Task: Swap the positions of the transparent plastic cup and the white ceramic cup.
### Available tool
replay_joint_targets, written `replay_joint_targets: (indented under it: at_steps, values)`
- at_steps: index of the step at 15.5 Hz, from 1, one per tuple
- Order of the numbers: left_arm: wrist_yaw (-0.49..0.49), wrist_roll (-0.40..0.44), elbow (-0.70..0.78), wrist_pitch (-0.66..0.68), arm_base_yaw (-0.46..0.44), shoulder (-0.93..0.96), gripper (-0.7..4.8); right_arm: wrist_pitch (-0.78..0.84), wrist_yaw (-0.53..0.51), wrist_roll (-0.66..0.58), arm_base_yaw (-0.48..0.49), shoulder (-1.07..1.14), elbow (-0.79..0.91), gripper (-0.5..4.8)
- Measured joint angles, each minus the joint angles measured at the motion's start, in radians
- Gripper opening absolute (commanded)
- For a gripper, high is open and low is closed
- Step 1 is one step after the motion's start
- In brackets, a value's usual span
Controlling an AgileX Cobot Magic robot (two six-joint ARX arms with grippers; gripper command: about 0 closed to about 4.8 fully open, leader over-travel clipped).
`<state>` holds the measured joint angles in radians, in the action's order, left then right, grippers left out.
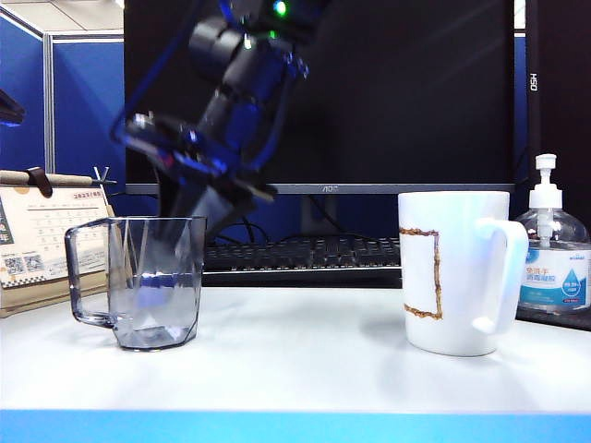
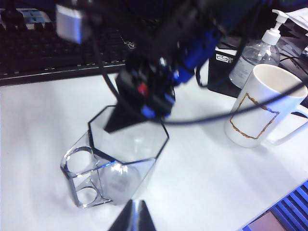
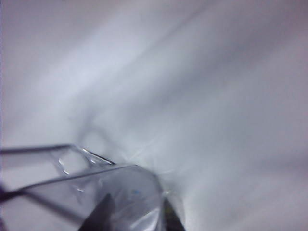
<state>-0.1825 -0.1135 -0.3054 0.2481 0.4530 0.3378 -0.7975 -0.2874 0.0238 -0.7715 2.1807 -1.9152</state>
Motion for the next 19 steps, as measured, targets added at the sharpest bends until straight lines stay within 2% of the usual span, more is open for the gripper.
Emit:
replay_joint_targets:
  at_steps: [6, 12, 15, 17, 19]
  values:
    - [0.0, 0.001, 0.0, 0.0, 0.0, 0.0, 0.21, -0.087, 0.0, 0.0, 0.0, 0.0, -0.161, 1.85]
    - [0.003, 0.011, 0.0, 0.0, 0.0, 0.0, 0.21, -0.282, 0.011, 0.022, 0.0, -0.016, -0.38, 1.75]
    - [0.035, 0.076, 0.0, -0.008, 0.0, 0.0, 0.21, -0.317, 0.1, 0.056, 0.0, -0.192, -0.445, 1.66]
    - [0.037, 0.075, 0.002, -0.081, 0.0, 0.0, 0.2, -0.282, 0.148, 0.064, -0.001, -0.375, -0.449, 1.66]
    - [0.041, 0.094, 0.002, -0.259, 0.0, 0.0, 0.18, -0.259, 0.22, 0.11, -0.002, -0.584, -0.454, 1.66]
